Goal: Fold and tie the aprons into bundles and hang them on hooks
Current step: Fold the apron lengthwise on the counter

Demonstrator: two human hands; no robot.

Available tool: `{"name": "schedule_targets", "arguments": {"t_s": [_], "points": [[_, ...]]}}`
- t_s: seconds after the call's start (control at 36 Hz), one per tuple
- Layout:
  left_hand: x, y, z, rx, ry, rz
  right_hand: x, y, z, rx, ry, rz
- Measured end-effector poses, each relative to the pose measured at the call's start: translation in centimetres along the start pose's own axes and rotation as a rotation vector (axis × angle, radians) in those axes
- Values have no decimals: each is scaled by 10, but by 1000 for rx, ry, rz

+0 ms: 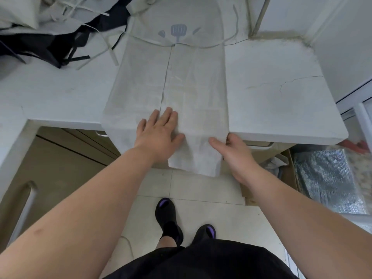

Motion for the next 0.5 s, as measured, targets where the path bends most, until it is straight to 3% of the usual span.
{"name": "schedule_targets", "arguments": {"t_s": [0.14, 0.22, 0.31, 0.36, 0.44, 0.5], "points": [[-3, -3, 0, 8, -12, -65, 12, 1, -1, -46, 164, -81], [-3, -2, 1, 14, 6, -51, 13, -14, 1, 6, 220, -356], [-4, -3, 2, 50, 28, -86, -6, -30, 4, 264, -61, -773], [-4, -7, 4, 160, 38, -192, -29, -25, -2, 380, -265, -740], [-7, -18, 5, 363, -139, -304, -63, 2, 0, 297, -485, -675], [-13, -23, 6, 363, -323, -239, -76, 22, 7, 154, -531, -744]]}}
Point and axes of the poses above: each hand's wrist, its own z-axis towards the middle knuckle, its own y-axis out of the palm, x = y × z, the point moved 2 cm from there along z, towards the middle knuckle, and after that the axes turned 12 degrees about x, right-handed, at the moved point
